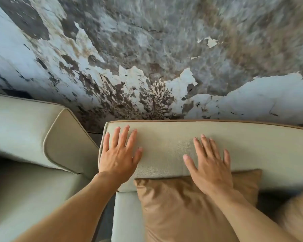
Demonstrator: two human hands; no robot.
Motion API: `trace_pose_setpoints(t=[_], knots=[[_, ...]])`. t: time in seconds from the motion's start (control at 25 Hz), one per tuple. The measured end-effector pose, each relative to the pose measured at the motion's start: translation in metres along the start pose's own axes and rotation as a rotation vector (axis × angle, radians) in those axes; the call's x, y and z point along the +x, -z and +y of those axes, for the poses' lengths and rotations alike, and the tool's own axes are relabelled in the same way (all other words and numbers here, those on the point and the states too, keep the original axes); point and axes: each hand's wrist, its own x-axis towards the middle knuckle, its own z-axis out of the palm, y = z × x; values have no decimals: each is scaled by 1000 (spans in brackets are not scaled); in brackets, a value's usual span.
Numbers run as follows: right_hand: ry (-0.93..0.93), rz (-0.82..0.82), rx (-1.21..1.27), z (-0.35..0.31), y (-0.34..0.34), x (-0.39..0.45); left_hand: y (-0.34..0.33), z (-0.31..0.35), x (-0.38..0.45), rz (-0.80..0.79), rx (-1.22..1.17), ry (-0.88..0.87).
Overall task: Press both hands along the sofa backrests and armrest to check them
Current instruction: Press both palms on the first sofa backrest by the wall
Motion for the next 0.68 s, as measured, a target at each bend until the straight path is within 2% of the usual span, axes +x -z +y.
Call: trace_pose_setpoints(t=[0.4, 0.68], knots=[[-2, 482, -44, -8, -60, 46, -52, 2, 27, 398, 41, -7], [-25, 586, -49, -9, -64, 67, -57, 3, 53, 441, 32, -7]])
